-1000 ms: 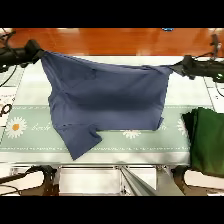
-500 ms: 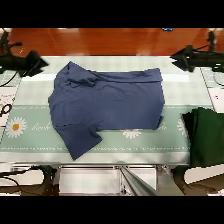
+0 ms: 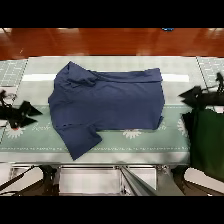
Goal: Fold the shirts.
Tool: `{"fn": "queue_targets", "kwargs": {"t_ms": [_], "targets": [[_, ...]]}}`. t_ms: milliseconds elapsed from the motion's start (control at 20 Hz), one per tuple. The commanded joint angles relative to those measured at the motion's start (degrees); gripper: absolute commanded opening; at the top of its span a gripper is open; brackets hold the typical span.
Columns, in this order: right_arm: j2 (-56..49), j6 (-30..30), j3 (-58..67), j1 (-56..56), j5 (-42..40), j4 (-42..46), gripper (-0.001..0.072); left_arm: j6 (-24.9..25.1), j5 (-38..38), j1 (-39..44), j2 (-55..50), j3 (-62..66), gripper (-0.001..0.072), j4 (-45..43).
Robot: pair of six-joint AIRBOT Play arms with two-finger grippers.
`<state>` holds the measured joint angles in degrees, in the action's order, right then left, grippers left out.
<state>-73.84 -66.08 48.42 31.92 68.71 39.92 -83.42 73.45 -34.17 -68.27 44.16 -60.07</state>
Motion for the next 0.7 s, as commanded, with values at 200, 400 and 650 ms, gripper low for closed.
{"fn": "queue_targets", "kwargs": {"t_ms": [200,400,650], "targets": [[10.29,6.6,-16.39,0.76,-1.44,-4.17,0.0411,1.92,-2.56,-1.16,0.76,-10.91,0.051,5.88],[10.32,6.54,-16.41,0.76,-0.42,-4.2,0.0411,1.97,-3.69,-1.05,-2.14,-10.86,0.051,6.23],[10.34,5.73,-16.41,0.76,-0.83,-4.22,0.0411,2.84,-6.99,4.72,-4.5,-10.91,0.0509,7.28]]}}
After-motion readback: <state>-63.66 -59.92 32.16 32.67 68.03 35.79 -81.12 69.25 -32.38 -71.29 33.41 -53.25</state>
